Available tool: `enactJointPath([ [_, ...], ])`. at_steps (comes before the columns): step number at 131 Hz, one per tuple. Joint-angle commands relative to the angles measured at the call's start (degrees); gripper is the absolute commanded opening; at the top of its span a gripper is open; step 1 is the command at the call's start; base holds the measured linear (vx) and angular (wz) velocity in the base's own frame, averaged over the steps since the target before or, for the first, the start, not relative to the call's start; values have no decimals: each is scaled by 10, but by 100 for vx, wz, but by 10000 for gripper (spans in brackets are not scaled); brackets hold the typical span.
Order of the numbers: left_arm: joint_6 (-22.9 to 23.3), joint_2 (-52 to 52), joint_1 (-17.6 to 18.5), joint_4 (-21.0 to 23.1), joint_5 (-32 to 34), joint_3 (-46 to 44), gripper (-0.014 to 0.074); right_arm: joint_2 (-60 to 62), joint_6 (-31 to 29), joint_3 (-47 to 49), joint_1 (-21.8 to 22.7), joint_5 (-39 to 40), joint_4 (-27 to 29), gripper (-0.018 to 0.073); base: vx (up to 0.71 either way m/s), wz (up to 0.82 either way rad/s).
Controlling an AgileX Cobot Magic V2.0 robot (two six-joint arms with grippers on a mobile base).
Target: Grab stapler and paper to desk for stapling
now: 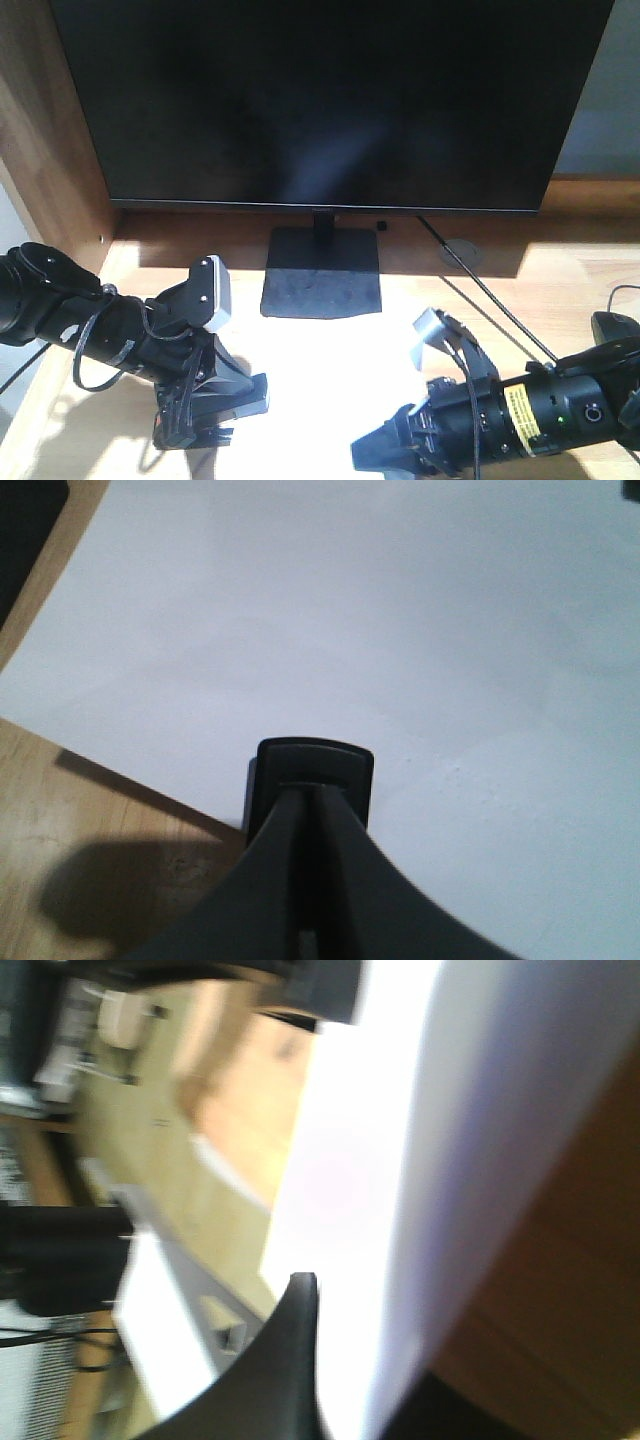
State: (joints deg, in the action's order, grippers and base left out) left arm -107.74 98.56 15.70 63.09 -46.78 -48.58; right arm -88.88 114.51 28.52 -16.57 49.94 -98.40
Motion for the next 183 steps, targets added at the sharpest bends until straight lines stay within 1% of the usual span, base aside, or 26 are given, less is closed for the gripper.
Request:
enactJointPath([
  [1, 1, -21, 2, 24, -19, -14, -6, 18, 19, 11, 1, -29, -20, -3, 0, 0],
  [14, 1, -21, 2, 24, -19, -14, -6, 19, 24, 11, 1, -68, -29, -3, 0, 0],
  [33, 1, -21, 2, 24, -19, -14, -6, 23, 24, 11, 1, -114, -14, -3, 0, 0],
  [66, 1, -21, 2, 24, -19, -14, -6, 51, 41, 11, 1, -189, -15, -3, 0, 0],
  [115, 1, -21, 2, 24, -19, -14, -6, 54, 37, 11, 1, -209, -26, -3, 0, 0],
  [122, 1, -21, 2, 24, -19, -14, -6, 54, 26, 11, 0, -205, -27, -3, 0, 0],
  [139, 1, -21, 2, 24, -19, -14, -6, 54, -29, 11, 0, -185, -25, -3, 0, 0],
  [162, 1, -21, 2, 24, -19, -14, -6, 54, -84, 11, 0, -151, -8, -3, 0, 0],
  [170, 1, -21, 2, 24, -19, -14, -6, 54, -113, 11, 0, -133, 6, -3, 0, 0],
  [183, 1, -21, 2, 24, -19, -14, -6, 54, -180, 11, 0, -94, 36, -3, 0, 0],
])
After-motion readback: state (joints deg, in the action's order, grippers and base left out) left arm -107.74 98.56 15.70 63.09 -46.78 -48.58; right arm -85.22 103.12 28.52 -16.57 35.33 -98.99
